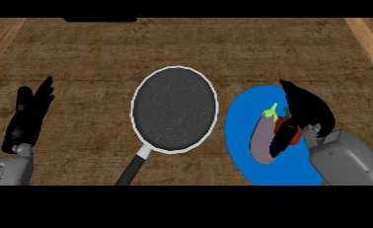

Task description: Pick the bell pepper from the plate and place it in the pan

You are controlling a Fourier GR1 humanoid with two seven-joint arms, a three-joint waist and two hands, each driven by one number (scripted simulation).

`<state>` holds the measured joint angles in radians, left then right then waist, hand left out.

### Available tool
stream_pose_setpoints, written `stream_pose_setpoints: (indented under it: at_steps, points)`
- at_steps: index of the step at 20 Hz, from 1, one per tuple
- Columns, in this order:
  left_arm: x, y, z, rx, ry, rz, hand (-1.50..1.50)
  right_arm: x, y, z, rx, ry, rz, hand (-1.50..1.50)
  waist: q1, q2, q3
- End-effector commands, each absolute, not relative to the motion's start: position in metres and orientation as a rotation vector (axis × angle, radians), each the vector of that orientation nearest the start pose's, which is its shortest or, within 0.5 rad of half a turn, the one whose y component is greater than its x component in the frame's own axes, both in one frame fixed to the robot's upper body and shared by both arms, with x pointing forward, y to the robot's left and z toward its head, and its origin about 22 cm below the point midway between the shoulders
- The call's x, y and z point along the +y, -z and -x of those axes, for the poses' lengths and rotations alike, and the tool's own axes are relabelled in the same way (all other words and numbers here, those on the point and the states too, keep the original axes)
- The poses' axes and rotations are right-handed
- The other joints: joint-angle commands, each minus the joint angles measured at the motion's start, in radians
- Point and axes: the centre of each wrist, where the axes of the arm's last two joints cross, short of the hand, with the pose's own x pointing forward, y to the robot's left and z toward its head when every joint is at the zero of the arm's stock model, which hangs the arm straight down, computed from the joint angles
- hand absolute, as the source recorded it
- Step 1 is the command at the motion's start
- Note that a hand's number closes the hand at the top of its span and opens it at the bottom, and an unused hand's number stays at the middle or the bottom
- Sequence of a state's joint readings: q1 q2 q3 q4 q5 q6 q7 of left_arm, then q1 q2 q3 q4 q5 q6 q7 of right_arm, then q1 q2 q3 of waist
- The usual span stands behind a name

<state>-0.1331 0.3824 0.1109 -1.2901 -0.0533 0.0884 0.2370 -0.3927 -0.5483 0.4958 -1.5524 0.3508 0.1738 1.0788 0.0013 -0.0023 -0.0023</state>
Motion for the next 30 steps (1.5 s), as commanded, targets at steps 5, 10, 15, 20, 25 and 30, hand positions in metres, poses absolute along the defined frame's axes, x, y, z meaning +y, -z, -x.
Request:
stream_pose_setpoints:
  at_steps: [5, 10, 15, 20, 25, 30]
  points:
    - [0.366, -0.025, -0.276, -1.193, 0.089, -0.503, 0.0, -0.232, -0.074, -0.303, -0.581, -0.975, 0.897, 1.5, -0.001, 0.003, 0.002]
    - [0.352, 0.0, -0.269, -1.204, 0.091, -0.488, 0.0, -0.218, -0.092, -0.309, -0.621, -0.999, 1.025, 1.5, -0.001, 0.003, 0.002]
    - [0.35, -0.01, -0.262, -1.199, 0.101, -0.485, 0.0, -0.225, -0.075, -0.279, -0.643, -0.982, 1.019, 1.5, -0.003, 0.001, 0.002]
    - [0.362, -0.005, -0.266, -1.178, 0.063, -0.51, 0.0, -0.216, -0.065, -0.198, -0.89, -1.228, 0.853, 1.5, -0.045, -0.005, 0.002]
    - [0.351, -0.025, -0.275, -1.193, 0.058, -0.517, 0.0, -0.247, -0.095, -0.166, -1.029, -1.203, 0.895, 1.5, -0.03, -0.004, 0.003]
    - [0.372, -0.01, -0.254, -1.189, 0.075, -0.505, 0.0, -0.233, -0.126, -0.158, -1.439, -1.064, 1.07, 1.5, -0.034, -0.011, 0.003]
